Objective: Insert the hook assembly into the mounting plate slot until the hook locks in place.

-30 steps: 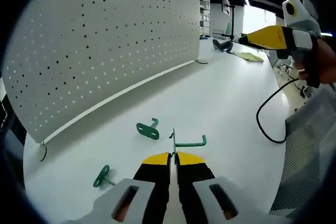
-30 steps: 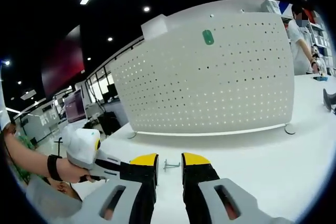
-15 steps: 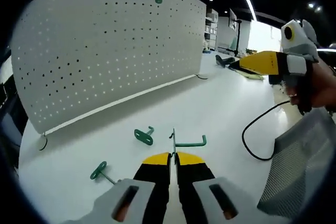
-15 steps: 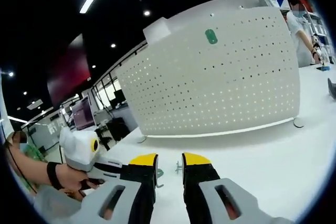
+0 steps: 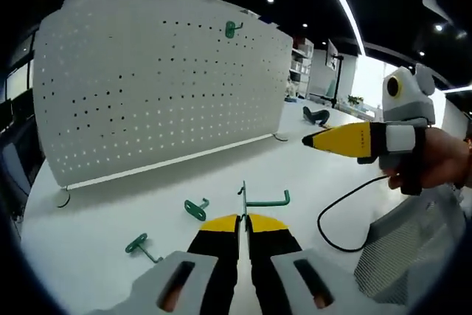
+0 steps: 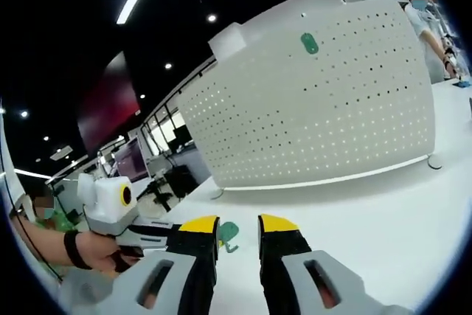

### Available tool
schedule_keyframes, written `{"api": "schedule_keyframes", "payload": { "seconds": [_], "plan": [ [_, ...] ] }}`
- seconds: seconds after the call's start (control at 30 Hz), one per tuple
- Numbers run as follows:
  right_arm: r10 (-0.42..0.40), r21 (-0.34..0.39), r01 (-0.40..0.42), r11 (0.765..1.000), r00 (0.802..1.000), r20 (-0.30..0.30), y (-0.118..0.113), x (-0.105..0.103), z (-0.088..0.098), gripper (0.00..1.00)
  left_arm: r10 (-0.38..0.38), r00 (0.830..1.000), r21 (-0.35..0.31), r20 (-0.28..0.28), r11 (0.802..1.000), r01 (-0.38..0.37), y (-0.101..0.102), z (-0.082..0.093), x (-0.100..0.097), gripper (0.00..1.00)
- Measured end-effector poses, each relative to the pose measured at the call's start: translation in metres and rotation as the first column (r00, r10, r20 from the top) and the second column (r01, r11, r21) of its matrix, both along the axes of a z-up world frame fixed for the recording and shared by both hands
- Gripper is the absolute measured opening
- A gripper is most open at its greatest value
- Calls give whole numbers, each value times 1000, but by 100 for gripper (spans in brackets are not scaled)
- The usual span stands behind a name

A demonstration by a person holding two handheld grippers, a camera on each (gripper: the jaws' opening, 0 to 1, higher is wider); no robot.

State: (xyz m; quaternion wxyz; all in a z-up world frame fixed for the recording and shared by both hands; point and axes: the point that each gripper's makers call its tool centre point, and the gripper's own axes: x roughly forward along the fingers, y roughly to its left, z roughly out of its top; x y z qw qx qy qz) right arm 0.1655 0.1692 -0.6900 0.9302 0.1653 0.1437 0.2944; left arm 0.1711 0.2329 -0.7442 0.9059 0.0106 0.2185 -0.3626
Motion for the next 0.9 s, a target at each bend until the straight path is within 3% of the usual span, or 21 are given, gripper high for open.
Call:
{"api": "schedule_keyframes", "payload": {
  "seconds": [0.4, 0.9],
  "plan": [
    [84, 40, -83, 996, 996, -13, 25, -15, 5, 19, 27, 995, -93, 95, 995, -18, -1, 41, -13, 4],
    [126, 132, -122, 984, 992, -19, 43, -24, 19, 10, 21, 989, -147, 148, 989, 1, -4, 64, -32, 4]
  ]
}}
